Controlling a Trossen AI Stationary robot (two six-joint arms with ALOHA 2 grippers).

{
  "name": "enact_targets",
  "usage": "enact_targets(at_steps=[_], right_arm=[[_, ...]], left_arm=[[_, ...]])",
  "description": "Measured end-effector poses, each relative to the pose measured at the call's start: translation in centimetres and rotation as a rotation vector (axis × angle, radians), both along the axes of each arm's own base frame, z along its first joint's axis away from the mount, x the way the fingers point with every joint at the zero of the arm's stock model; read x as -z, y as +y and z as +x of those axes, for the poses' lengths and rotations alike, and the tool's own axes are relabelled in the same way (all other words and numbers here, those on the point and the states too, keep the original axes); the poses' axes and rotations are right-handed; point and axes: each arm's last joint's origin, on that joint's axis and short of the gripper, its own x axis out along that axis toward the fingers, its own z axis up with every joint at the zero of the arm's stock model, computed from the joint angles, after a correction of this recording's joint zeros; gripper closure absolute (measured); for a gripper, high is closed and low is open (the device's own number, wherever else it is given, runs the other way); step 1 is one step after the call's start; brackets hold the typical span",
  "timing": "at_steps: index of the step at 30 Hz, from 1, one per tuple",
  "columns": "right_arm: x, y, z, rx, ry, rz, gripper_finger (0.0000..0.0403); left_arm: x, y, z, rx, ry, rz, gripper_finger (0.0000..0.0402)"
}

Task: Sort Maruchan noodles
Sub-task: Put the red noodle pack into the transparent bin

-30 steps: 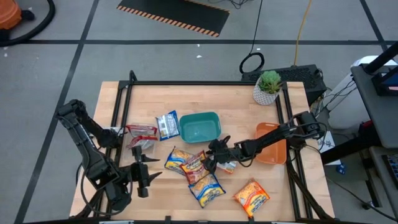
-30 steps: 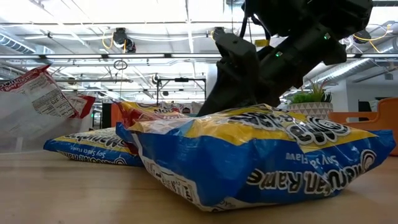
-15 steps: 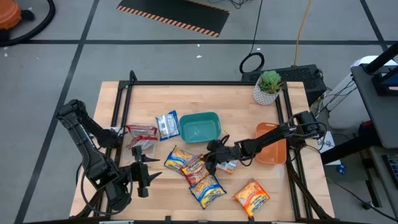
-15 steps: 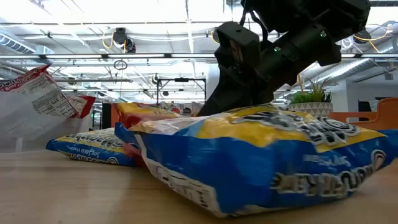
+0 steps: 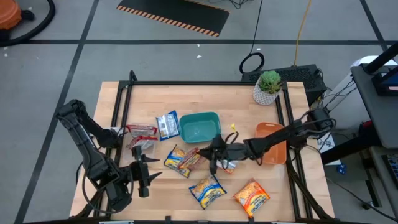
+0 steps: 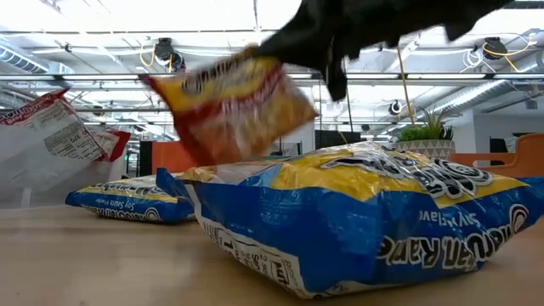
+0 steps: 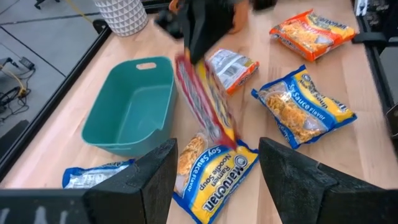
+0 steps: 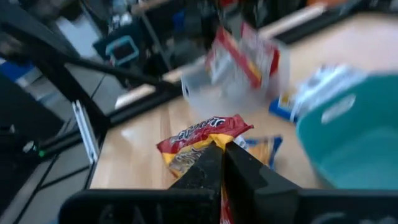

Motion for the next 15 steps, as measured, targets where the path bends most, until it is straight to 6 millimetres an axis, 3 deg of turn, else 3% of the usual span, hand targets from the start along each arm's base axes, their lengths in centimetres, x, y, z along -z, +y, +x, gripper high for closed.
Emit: enact_targets(at_steps=[8,15], right_arm=[[-4.3,2.6,-0.3,0.106,-0.109,-0.186,0.0403],[-7.5,5.3,-0.3,0.173,-0.094,-0.346,0.0403]], left_arm=[[0.5,0.3,0.5,-0.047,-0.022,-0.038,0.0172],[0.3,-1.3,1.9,0.015,-0.118,-0.023,0.0172]])
